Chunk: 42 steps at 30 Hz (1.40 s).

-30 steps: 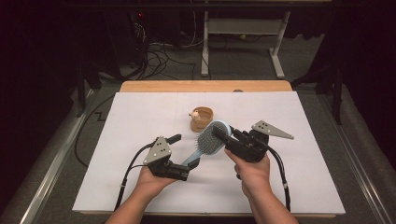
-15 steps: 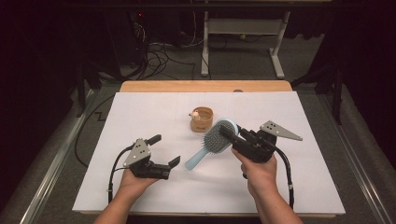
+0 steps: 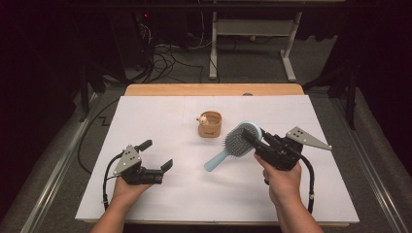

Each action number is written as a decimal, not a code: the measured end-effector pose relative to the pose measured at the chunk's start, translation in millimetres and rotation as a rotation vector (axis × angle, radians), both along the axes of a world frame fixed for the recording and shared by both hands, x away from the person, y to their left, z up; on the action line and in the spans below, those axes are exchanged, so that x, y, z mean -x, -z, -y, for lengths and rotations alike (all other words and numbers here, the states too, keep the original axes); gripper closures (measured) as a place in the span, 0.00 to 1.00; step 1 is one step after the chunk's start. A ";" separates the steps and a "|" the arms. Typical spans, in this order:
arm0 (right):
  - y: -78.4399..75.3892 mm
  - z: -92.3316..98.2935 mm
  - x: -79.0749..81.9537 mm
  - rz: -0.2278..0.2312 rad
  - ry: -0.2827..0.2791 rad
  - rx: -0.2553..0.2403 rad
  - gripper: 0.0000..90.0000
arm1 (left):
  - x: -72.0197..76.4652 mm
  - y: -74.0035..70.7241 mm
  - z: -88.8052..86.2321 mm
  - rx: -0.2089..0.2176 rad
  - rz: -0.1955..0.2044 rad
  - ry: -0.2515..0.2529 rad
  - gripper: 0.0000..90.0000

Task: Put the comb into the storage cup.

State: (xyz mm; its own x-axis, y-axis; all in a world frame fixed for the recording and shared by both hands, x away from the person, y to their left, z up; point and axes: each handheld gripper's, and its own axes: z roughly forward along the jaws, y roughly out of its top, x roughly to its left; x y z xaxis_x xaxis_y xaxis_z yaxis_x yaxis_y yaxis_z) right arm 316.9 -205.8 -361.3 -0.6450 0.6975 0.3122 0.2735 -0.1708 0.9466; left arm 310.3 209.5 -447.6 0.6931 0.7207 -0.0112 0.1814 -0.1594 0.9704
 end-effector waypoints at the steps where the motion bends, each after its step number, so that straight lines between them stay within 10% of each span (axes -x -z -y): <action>1: -0.2 2.8 0.3 0.002 0.005 0.003 0.67 | -0.2 0.3 0.1 0.002 -0.001 0.002 0.00; 42: -13.0 50.4 2.9 0.111 0.151 0.145 0.67 | 1.3 2.5 -5.6 0.016 0.012 -0.016 0.00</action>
State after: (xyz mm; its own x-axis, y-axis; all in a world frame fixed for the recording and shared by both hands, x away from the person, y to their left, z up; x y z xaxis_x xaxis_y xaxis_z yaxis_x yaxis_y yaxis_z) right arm 314.1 -256.2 -348.3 -0.5545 0.8212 0.1352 0.1484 -0.0622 0.9870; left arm 309.0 215.0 -450.0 0.6817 0.7315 -0.0142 0.1719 -0.1412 0.9749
